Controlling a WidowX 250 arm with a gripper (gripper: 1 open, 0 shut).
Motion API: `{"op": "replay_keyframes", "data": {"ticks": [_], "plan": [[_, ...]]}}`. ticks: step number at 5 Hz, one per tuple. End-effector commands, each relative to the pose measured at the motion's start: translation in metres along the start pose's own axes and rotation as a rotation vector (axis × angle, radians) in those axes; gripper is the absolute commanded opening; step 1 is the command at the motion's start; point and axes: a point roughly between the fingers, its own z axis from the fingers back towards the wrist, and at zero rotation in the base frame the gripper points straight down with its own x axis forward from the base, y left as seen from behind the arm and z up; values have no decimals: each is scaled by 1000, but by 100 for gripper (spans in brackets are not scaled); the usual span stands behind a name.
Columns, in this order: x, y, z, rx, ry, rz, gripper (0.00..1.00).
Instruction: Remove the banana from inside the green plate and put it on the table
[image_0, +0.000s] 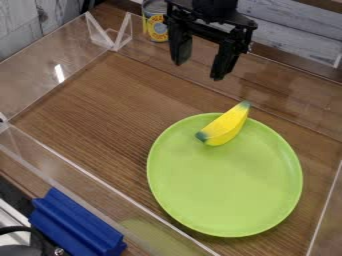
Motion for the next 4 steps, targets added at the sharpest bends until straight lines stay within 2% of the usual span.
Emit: {"op": "replay_keyframes", "data": {"ticks": [1,2,4], "plan": [[2,0,-1,-2,-2,-4,100],[5,1,0,-5,-7,-11,100],[11,3,13,-20,-27,-26,100]]}}
